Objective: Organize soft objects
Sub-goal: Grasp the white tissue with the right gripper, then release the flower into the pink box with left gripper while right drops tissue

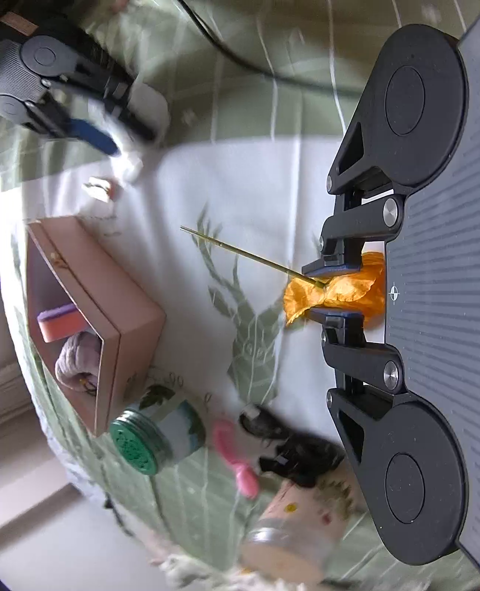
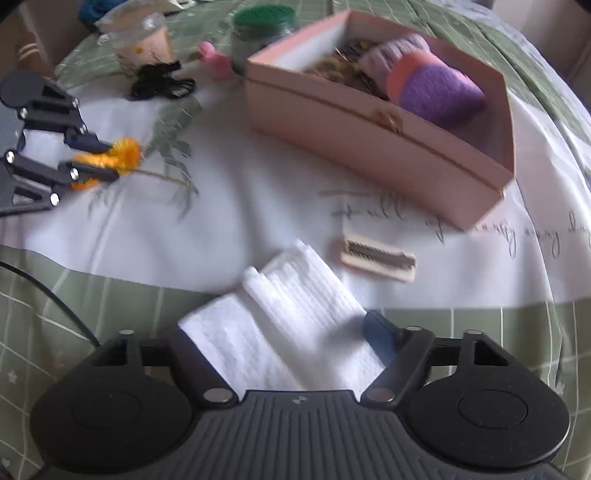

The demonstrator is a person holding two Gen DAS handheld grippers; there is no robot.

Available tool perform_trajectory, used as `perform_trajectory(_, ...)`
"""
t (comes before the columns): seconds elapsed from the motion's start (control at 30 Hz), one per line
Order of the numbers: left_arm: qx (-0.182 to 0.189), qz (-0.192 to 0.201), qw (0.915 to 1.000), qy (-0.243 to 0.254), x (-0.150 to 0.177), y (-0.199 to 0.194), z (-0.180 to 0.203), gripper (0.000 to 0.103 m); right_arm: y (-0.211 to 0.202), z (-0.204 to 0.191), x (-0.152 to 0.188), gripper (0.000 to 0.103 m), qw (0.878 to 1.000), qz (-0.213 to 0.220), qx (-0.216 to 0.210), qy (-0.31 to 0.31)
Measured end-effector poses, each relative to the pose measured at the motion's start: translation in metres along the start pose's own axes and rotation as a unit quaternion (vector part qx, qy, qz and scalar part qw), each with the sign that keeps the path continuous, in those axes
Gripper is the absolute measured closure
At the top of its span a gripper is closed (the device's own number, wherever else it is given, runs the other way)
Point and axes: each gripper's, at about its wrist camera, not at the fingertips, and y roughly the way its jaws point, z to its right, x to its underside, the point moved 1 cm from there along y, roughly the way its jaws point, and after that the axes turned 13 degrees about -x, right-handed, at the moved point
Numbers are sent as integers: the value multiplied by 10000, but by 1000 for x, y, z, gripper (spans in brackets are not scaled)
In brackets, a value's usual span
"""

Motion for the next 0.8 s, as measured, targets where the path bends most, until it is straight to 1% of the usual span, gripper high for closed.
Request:
perform_trajectory(0.03, 73, 44, 9999, -97, 0, -5, -1, 83, -7, -1, -2, 81, 10000, 33, -84, -5)
perform_trajectory(0.07, 100, 93, 9998, -149, -1, -10, 0, 83, -14, -1, -3, 95, 9998, 63, -160, 38)
perform_trajectory(0.13, 102, 254, 9993, -253, -6, -23, 0, 83, -37, 0, -4, 95, 9989, 338, -304, 127)
perform_trajectory(0.2, 127, 481, 9977, -458, -17, -40, -6, 84, -62, 0, -6, 95, 9975, 621, -297, 145)
perform_trajectory(0.27, 141, 760, 9946, -690, -39, -58, -17, 84, -96, 3, -11, 95, 9936, 1058, -295, 252)
perform_trajectory(0.33, 119, 1121, 9893, -923, -73, -74, -35, 84, -134, 6, -24, 95, 9860, 1603, -284, 359)
perform_trajectory(0.4, 178, 1408, 9802, -1378, -110, -81, -58, 83, -164, 9, -41, 95, 9779, 2044, -242, 370)
perform_trajectory(0.47, 404, 1525, 9695, -1876, -142, -75, -78, 83, -188, 16, -69, 95, 9687, 2418, -251, 498)
perform_trajectory(0.5, 558, 1624, 9608, -2177, -159, -64, -90, 82, -193, 20, -80, 95, 9661, 2500, -280, 583)
perform_trajectory(0.53, 659, 1675, 9530, -2436, -169, -53, -99, 80, -194, 27, -96, 95, 9636, 2558, -295, 715)
perform_trajectory(0.57, 809, 1674, 9436, -2741, -178, -38, -107, 80, -191, 34, -110, 95, 9626, 2557, -266, 858)
perform_trajectory(0.6, 987, 1620, 9319, -3092, -185, -19, -115, 79, -186, 41, -120, 95, 9617, 2537, -209, 1014)
perform_trajectory(0.63, 1077, 1566, 9225, -3360, -189, -3, -120, 79, -176, 50, -131, 95, 9608, 2477, -177, 1235)
perform_trajectory(0.67, 1141, 1495, 9152, -3565, -191, 14, -121, 79, -163, 63, -142, 95, 9592, 2378, -199, 1520)
perform_trajectory(0.7, 1230, 1361, 9122, -3664, -192, 30, -122, 78, -151, 75, -147, 95, 9564, 2296, -244, 1791)
perform_trajectory(0.73, 1297, 1147, 9140, -3668, -194, 45, -122, 78, -135, 89, -152, 95, 9530, 2195, -322, 2065)
perform_trajectory(0.77, 1273, 918, 9183, -3635, -193, 57, -122, 78, -117, 102, -155, 94, 9508, 2034, -398, 2302)
perform_trajectory(0.8, 1140, 588, 9277, -3507, -194, 71, -116, 78, -99, 112, -154, 94, 9498, 1860, -418, 2481)
